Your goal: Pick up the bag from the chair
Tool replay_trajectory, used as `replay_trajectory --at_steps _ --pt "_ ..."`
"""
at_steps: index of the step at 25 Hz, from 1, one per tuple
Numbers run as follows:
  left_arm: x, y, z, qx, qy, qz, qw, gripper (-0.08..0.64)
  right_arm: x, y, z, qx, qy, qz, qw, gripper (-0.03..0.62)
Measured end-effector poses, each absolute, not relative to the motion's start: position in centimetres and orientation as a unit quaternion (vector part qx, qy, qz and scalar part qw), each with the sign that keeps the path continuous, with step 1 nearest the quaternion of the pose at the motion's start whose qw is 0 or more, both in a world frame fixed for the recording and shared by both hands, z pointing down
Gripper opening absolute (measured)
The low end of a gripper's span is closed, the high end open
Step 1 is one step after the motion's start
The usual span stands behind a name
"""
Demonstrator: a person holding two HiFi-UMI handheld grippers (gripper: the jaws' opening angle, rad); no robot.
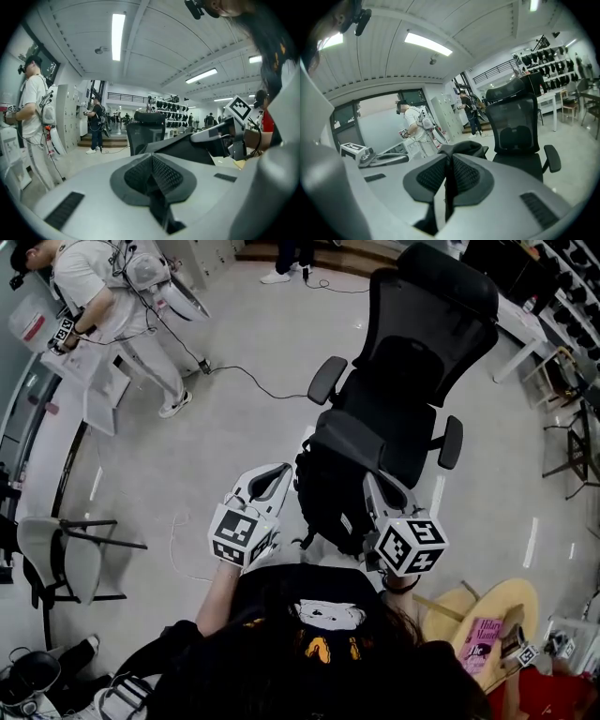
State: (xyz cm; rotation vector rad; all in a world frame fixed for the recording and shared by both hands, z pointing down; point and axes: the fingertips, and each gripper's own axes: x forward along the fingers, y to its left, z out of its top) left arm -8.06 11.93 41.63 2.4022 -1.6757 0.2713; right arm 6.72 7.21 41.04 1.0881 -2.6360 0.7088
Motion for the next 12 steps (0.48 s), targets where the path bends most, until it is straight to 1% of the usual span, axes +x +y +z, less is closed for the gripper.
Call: replay_trajectory --at_steps 12 --pt "-9.3 13.6 40.3 0.813 -0.57 0.069 0.096 0.009 4.5 9.4 40.7 0.356 -0.9 0.227 0.11 0.035"
